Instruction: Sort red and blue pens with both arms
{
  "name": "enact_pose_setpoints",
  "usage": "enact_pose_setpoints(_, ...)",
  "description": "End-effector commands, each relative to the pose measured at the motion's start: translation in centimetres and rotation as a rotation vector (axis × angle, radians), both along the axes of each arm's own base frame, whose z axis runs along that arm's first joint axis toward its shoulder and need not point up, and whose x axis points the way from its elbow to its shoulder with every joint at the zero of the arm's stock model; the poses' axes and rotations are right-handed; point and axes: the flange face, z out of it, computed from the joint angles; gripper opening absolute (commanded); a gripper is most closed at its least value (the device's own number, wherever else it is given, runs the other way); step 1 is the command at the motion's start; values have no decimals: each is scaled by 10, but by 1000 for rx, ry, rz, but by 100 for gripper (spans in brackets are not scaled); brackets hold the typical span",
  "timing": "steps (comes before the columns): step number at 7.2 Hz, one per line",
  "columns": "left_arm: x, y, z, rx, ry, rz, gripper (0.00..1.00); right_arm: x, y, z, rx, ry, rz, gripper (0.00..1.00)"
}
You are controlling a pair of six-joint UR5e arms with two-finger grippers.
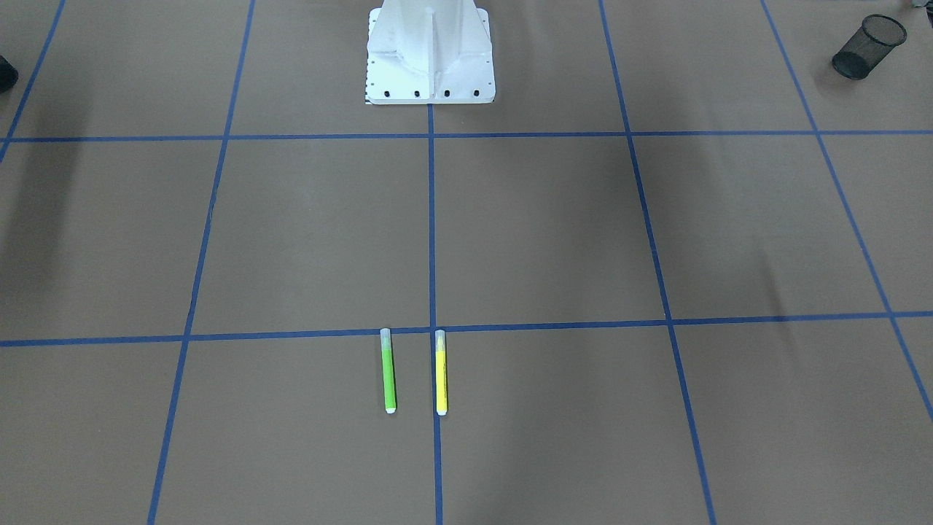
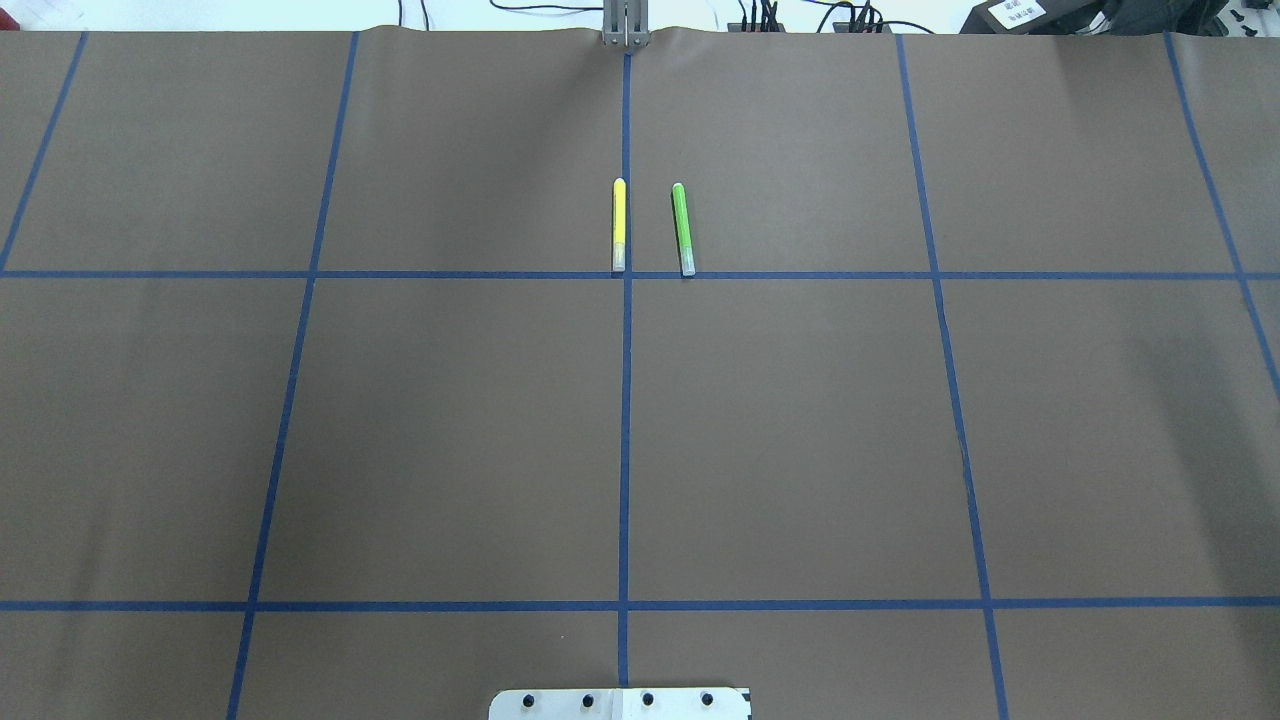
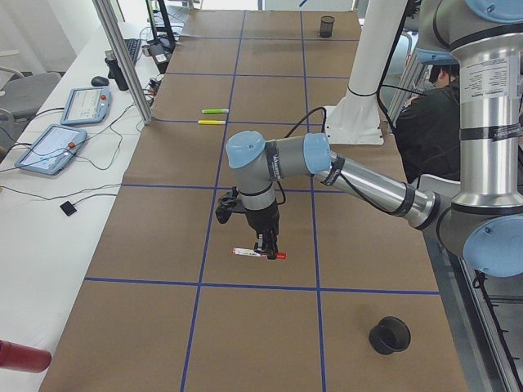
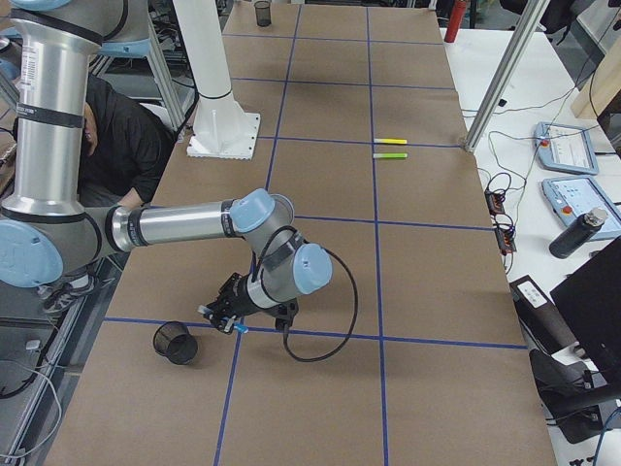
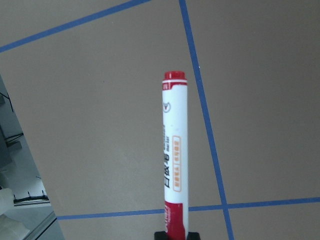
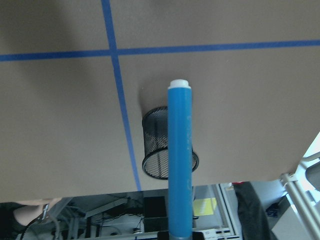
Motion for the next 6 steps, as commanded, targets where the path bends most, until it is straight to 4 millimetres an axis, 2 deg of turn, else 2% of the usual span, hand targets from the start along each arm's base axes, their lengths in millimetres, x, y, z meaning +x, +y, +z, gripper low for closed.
enact_pose_setpoints(1,1,8,-8,7,34,-12,0,7,49,18,-110,-53,49,0)
enact_pose_setpoints(3,2,9,-10,3,35,-10,0,7,69,45,-189,-79,69,0)
enact_pose_setpoints(6,1,8,-12,6,37,-11,0,0,105,67,-271,-108,124,0)
